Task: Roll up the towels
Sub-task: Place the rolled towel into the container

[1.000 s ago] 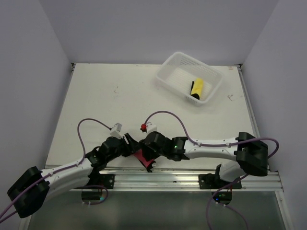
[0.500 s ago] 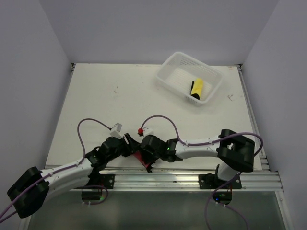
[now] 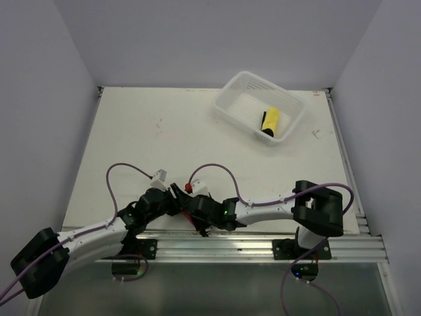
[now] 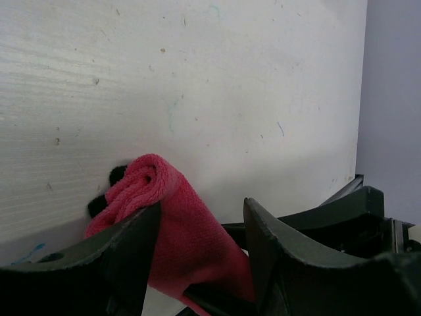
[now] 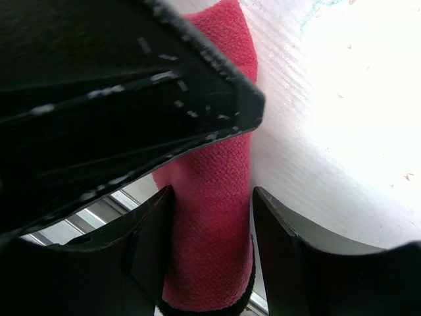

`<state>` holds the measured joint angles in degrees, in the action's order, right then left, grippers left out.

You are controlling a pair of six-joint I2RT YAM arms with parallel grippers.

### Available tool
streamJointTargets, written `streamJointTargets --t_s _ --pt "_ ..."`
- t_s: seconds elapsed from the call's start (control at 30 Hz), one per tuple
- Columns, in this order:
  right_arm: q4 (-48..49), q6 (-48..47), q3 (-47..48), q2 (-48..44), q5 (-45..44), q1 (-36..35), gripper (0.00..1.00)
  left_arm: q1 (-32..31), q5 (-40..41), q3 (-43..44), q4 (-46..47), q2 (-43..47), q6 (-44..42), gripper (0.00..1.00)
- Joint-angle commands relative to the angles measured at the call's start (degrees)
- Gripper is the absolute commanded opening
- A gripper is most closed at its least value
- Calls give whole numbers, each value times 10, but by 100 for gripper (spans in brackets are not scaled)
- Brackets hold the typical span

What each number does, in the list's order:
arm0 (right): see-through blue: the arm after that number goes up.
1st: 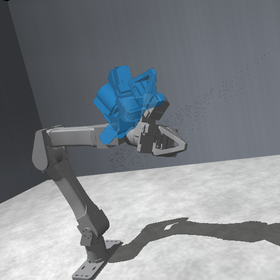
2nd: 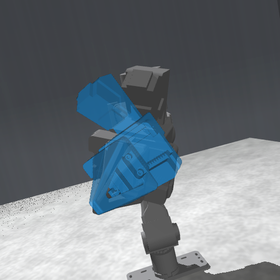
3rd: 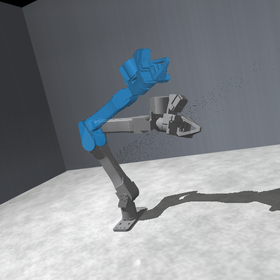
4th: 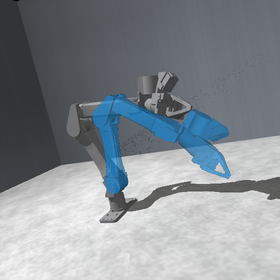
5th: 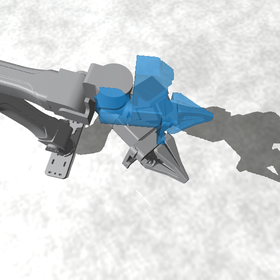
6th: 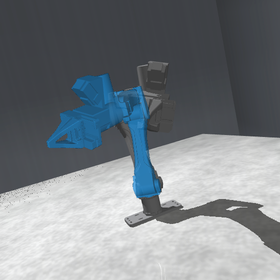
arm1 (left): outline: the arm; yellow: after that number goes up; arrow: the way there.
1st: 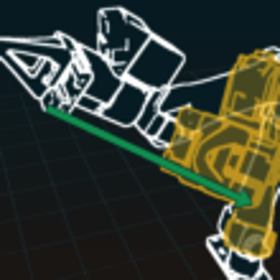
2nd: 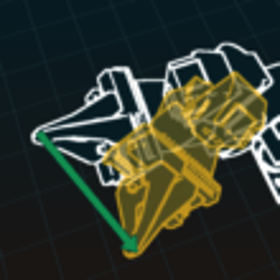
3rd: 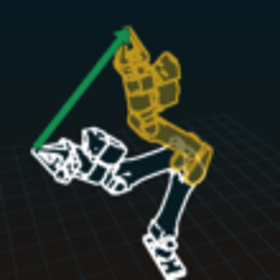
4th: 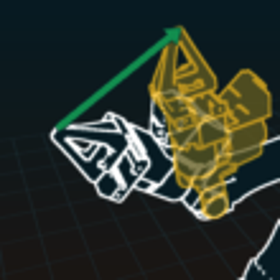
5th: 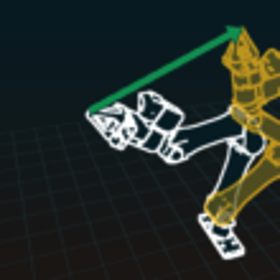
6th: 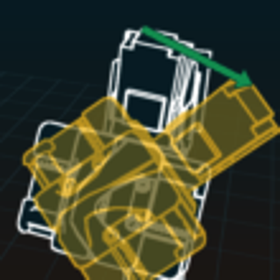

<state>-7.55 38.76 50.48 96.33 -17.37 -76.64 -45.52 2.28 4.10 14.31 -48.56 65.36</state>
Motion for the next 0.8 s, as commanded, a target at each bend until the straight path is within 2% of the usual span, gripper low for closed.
streamJointTargets --t_s 0.0,0.2,0.43,0.5,0.63,0.77 --pt "-58 5 10 28 -42 -22 54 0 28 -20 -39 -36 -20 60" --pt "-73 16 7 33 -62 -36 53 8 29 -14 -19 -65 -25 60" --pt "-101 18 30 54 -86 -54 50 63 -5 25 -14 -92 -66 61" --pt "-108 23 37 62 -94 -58 47 76 -15 35 -13 -100 -80 61" --pt "-120 27 44 70 -101 -57 32 96 -20 60 -23 -101 -95 61" --pt "-130 29 53 78 -98 -57 12 106 -43 89 -39 -87 -104 61"
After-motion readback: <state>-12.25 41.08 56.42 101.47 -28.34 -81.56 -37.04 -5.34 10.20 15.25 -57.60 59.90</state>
